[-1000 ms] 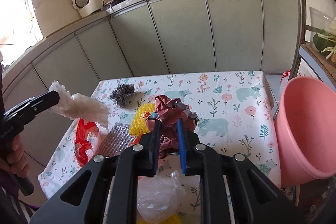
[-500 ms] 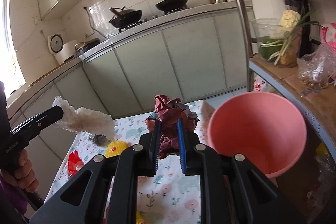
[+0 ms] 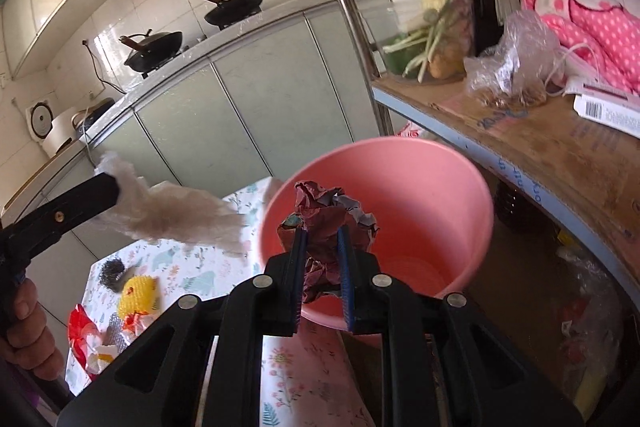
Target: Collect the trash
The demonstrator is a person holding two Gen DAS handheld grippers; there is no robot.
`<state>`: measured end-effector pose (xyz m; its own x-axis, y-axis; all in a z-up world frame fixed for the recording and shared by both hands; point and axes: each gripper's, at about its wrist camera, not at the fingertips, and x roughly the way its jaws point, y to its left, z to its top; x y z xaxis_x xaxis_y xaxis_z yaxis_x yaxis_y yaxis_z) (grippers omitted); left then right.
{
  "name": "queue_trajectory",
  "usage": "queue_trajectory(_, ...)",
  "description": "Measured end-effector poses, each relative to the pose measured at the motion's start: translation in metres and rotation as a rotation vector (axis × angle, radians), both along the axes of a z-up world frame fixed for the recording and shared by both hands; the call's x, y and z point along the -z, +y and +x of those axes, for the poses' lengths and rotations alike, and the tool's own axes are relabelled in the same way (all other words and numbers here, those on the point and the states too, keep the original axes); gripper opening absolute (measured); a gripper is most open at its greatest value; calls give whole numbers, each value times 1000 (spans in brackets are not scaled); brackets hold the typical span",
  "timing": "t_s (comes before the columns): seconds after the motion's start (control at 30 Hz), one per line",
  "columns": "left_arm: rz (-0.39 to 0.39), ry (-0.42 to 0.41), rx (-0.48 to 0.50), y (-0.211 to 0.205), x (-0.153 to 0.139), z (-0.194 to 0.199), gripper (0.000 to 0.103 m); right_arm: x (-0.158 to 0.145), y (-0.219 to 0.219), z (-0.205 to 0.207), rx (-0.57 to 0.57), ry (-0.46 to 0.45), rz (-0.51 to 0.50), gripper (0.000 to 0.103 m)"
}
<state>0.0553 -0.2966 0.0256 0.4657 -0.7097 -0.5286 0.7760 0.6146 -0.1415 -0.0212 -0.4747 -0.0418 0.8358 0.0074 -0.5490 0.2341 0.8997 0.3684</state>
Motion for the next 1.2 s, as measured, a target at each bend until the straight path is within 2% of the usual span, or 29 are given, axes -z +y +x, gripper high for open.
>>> queue_trajectory(0.27, 60, 66, 16, -48, 39, 26, 16, 22, -8, 8, 34, 48, -5, 16)
queue_trajectory(0.4, 73, 134, 12, -60, 56, 38, 16, 28, -11, 10, 41, 56, 3, 16)
queue_trajectory(0.57, 96, 164, 19, -64, 69, 41, 20, 32, -11, 11, 42, 62, 3, 16)
queue_trajectory(0.73, 80, 221, 5, -58, 68, 44, 30, 28, -9, 10, 42, 64, -1, 16)
queue_trajectory(0.87, 54, 227, 3, -54, 62, 44, 39, 25, -8, 7, 53, 68, -4, 16)
queue_trajectory(1.1, 17, 195, -8, -40, 42, 38, 39, 18, -5, -1, 54, 69, -8, 16)
queue_trajectory(1.2, 8, 172, -45, -27, 33, 34, 39, 14, 0, -4, 46, 58, -16, 16)
